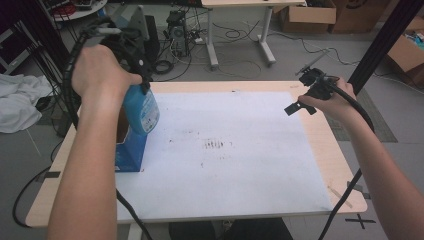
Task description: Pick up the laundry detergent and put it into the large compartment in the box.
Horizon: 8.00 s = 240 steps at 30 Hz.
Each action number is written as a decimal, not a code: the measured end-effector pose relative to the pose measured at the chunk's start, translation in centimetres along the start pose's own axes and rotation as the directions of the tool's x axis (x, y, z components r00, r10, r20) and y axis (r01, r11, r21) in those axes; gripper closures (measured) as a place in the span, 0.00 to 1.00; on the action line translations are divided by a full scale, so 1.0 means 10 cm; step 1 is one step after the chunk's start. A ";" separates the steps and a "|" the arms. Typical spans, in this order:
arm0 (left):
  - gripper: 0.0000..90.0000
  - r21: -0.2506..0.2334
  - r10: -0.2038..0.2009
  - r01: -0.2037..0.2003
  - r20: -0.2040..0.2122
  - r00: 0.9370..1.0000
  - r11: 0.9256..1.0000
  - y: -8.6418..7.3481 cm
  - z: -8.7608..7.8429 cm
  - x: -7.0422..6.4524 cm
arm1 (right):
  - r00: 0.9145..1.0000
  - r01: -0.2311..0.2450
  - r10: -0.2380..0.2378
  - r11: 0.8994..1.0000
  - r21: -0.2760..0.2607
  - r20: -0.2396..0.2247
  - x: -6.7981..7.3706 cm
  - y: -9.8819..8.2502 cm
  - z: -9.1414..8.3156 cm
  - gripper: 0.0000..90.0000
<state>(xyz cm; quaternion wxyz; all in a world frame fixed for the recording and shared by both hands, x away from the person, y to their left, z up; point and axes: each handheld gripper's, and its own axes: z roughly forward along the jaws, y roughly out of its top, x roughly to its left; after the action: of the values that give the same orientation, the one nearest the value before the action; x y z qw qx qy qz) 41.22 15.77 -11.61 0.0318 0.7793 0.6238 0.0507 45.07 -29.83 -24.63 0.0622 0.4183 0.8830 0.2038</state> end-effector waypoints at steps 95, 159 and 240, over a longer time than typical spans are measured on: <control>0.42 0.122 -0.244 0.245 -0.016 0.970 0.962 -0.15 1.46 0.83 | 1.000 -0.024 0.024 0.999 0.046 0.010 -0.14 -0.08 0.11 0.24; 0.41 0.079 -0.232 0.236 -0.052 0.971 0.969 -0.18 1.63 0.80 | 1.000 -0.029 0.028 0.998 0.049 0.006 -0.12 -0.12 0.11 0.24; 0.18 -0.192 0.496 -0.471 0.119 0.860 0.861 -0.07 1.01 -1.21 | 1.000 -0.014 0.014 0.998 0.055 0.000 -0.10 -0.06 0.06 0.24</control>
<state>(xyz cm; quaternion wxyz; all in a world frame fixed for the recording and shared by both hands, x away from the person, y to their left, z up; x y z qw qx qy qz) 39.09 4.31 -22.16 0.1304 0.9076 0.3969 0.0414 45.41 -30.74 -25.48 0.0488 0.4261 0.8853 0.1800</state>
